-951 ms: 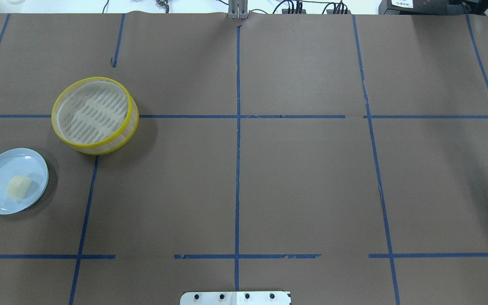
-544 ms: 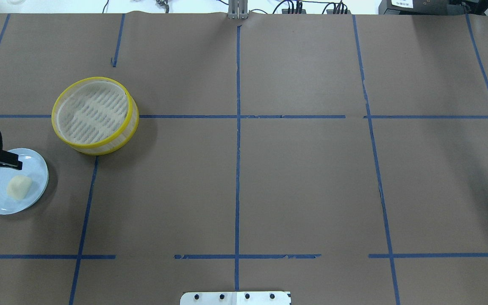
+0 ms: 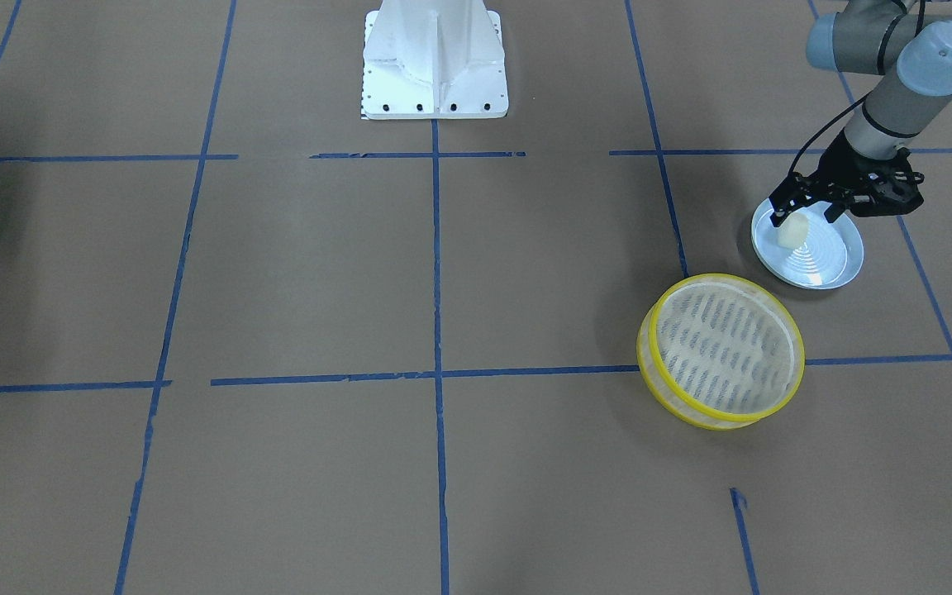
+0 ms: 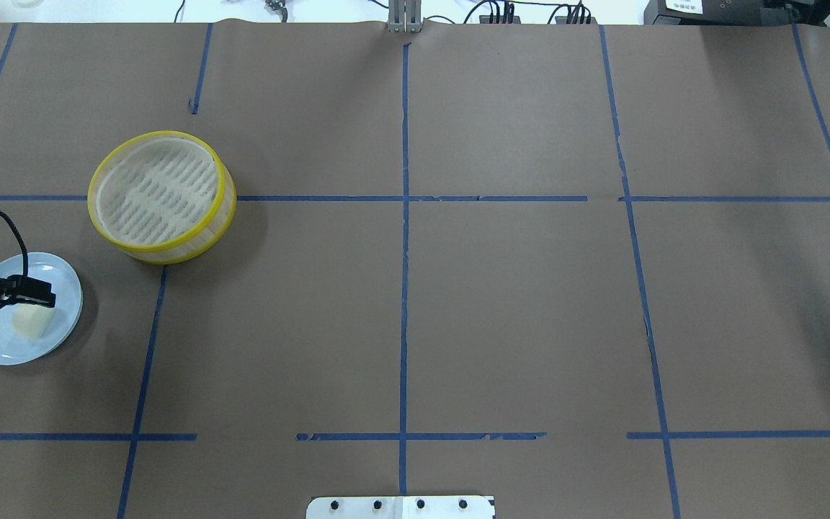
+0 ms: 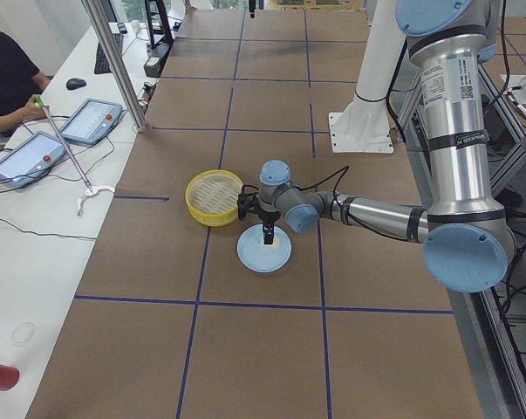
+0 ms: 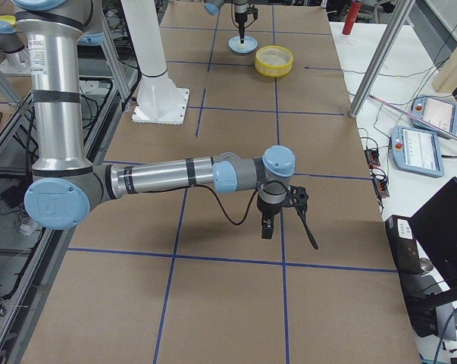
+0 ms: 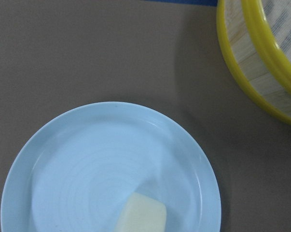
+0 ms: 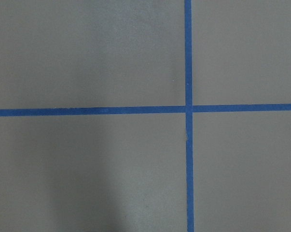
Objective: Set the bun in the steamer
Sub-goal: 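Move the left gripper down over the pale bun on the blue plate, then close the left gripper on the bun and lift it off the plate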
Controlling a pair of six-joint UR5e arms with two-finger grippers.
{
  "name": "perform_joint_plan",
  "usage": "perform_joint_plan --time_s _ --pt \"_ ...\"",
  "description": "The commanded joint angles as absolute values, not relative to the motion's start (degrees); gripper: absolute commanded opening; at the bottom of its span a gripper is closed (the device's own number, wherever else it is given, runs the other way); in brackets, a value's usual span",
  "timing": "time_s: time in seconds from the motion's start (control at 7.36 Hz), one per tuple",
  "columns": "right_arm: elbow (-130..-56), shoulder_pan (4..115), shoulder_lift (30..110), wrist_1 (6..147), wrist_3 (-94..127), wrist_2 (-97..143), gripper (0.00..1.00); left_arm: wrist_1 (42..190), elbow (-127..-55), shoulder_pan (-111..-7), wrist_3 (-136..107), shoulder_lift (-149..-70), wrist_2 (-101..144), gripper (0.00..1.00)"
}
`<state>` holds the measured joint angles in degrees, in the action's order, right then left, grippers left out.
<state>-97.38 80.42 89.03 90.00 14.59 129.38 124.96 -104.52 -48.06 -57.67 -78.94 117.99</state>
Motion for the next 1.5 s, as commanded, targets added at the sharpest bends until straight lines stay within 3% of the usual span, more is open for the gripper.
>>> perform_joint_plan --time_s 0.0,1.36 --pt "-97.38 80.42 89.03 90.00 14.59 129.37 1.00 125.07 -102.93 -47.46 -57.31 -79.01 117.69 1.00" --pt "-97.38 80.42 89.03 90.00 14.59 129.37 1.00 129.46 -99.23 -45.80 -55.99 -79.19 117.86 0.97"
